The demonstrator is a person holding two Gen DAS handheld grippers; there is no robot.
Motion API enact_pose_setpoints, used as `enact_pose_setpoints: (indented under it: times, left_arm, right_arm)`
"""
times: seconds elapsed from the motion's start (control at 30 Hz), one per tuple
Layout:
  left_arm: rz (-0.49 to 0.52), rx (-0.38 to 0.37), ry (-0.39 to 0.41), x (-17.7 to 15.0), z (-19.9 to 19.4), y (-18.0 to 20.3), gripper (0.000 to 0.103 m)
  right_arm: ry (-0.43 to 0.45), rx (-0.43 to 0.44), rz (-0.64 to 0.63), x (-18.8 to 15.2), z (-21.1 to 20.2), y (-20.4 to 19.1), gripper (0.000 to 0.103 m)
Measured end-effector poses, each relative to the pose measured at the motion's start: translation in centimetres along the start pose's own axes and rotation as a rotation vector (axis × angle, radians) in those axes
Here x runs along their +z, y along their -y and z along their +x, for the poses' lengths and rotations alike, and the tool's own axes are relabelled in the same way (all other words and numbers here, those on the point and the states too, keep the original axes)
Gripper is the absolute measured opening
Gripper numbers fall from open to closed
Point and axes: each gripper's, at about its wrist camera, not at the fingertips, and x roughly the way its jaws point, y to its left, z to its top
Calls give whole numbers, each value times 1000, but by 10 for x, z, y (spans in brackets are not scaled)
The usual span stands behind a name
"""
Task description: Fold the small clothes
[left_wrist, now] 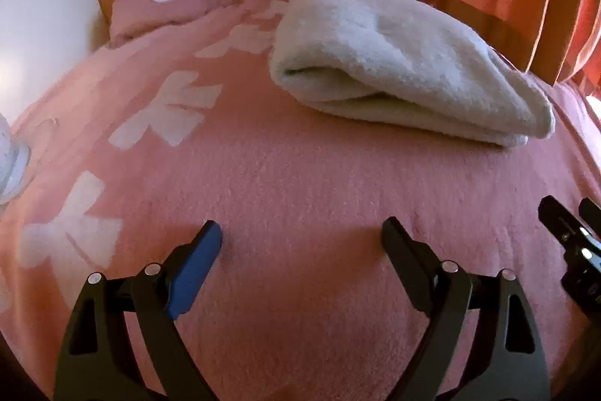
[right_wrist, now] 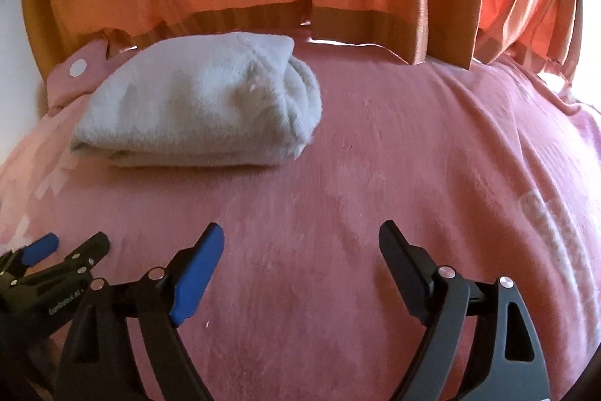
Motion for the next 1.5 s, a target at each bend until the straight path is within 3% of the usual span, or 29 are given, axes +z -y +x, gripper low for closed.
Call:
enact_pose_setpoints:
  times: [0.4, 1.5]
  left_arm:
    - [-3, 1, 29, -3, 1, 3, 90]
    - [0, 40, 17, -4, 5, 4, 95]
  right_arm:
    - [0, -31, -69, -13, 9, -17, 85]
    - [-60, -8, -16, -14, 16, -14, 86]
